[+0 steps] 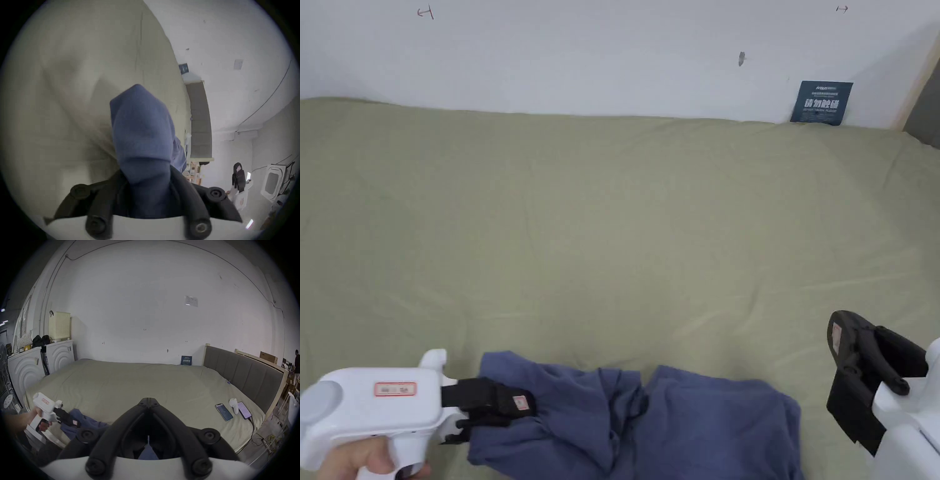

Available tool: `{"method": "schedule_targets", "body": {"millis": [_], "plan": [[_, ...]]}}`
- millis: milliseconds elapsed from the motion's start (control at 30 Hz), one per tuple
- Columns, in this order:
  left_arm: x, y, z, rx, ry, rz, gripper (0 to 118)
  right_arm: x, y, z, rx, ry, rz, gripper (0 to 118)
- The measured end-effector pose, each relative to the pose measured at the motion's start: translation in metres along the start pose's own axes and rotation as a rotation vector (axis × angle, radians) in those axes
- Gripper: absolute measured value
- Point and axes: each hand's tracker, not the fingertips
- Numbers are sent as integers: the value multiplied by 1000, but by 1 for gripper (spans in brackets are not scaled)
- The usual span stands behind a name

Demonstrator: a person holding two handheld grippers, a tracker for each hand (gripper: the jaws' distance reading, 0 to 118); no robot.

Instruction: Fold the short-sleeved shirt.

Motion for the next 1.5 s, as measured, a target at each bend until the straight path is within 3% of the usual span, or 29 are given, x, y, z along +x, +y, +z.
{"method": "schedule_targets", "body": {"millis": [100,200,300,467,700,867,900,933,967,1033,1133,1200,1233,1267,1300,1333,1500], "plan": [[29,-13,58,97,92,-12,13,2,5,2,17,11,0,1],[54,-27,110,206,290,-81,13,1,7,3,38,29,2,1],[73,-17,121,218,432,-139,13,-3,10,1,69,35,1,1],[131,-30,78,176,569,-246,13,-4,16,1,82,39,-15,1],[190,-57,-23,91,735,-544,13,6,13,10,88,19,-12,1],[189,-76,-109,12,762,-537,23,19,7,9,66,-2,-34,1],[192,-85,-127,8,748,-545,52,21,6,9,62,-9,-35,1],[186,-85,-146,-43,715,-550,92,24,5,9,54,-15,-38,1],[182,-85,-157,-48,706,-547,118,26,5,10,49,-18,-41,1],[196,-91,-159,-50,630,-519,108,30,4,12,41,-30,-37,1],[204,-85,-130,-20,483,-450,104,35,3,15,39,-47,-34,1],[201,-75,-101,15,364,-417,81,36,2,13,35,-55,-45,1],[197,-69,-86,44,311,-395,64,36,1,10,31,-52,-56,1],[190,-64,-78,47,270,-386,33,34,0,8,27,-47,-61,1],[182,-57,-74,29,244,-377,12,32,0,6,23,-43,-63,1],[172,-50,-74,4,198,-355,6,29,-1,4,16,-38,-64,1],[111,-43,-117,-146,79,-172,6,13,-6,0,-13,-1,-66,1]]}}
